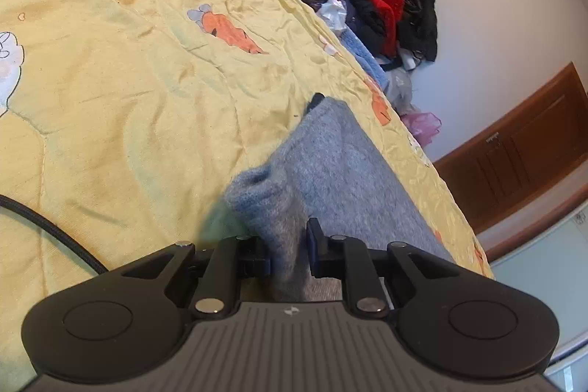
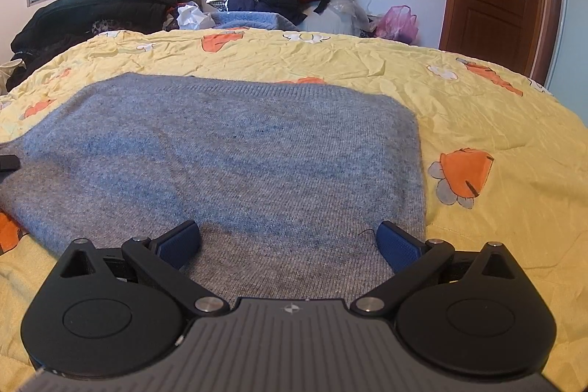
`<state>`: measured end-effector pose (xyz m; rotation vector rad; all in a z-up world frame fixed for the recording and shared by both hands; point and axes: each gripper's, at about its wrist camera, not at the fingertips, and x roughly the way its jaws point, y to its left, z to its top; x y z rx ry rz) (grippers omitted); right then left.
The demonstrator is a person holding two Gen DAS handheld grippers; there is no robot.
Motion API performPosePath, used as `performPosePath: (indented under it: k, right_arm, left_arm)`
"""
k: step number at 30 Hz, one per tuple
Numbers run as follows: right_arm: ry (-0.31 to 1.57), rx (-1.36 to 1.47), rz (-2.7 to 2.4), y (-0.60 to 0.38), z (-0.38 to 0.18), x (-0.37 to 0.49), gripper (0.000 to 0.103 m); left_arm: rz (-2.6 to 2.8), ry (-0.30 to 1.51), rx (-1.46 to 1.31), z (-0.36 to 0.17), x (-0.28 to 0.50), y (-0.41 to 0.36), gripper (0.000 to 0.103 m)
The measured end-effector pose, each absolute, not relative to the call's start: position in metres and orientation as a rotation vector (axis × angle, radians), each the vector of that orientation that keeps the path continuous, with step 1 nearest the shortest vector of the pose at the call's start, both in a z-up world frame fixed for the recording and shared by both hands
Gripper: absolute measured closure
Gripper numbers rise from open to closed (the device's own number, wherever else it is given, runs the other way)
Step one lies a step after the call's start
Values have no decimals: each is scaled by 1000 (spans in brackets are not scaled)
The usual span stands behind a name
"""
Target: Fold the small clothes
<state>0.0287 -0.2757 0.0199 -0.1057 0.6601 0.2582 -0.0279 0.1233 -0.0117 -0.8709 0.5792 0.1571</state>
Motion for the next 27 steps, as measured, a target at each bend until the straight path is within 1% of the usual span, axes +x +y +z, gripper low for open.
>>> performPosePath:
  k: [2, 3, 5, 7, 9, 11, 14, 17, 22, 24, 27]
  right_arm:
    - [660, -103, 259, -276, 20, 28, 0]
    - [660, -101, 260, -276, 20, 28, 0]
    - [659, -99, 261, -276, 20, 28, 0]
    - [659, -97, 262, -277, 20, 28, 0]
    - [660, -96, 262, -277, 20, 28, 0]
    - [659, -90, 264, -277, 21, 28, 0]
    - [652, -50, 273, -283, 22, 28, 0]
    - [646, 92, 306, -300, 29, 28, 1]
    - [662, 511, 495, -328, 64, 56, 1]
    - [738, 628, 578, -325, 70, 89, 1]
    - [873, 730, 639, -307, 66, 139, 2]
  left_arm:
    - [177, 579, -874, -11, -26, 123, 86]
    - [193, 577, -855, -8, -26, 122, 93]
    - [214, 572, -755, 1, -22, 111, 97]
    - [202, 542, -616, 17, -16, 91, 97]
    - [103, 485, -489, 35, -13, 59, 98]
    - [-17, 453, -299, 46, -10, 10, 98]
    - [-173, 483, -103, 30, -11, -50, 97]
    - [-189, 579, -79, 9, -5, -60, 97]
    - [-200, 576, -126, 9, -2, -51, 97]
    - [-210, 562, -117, 8, -8, -50, 97]
    - [-230, 541, -142, 9, -12, -44, 97]
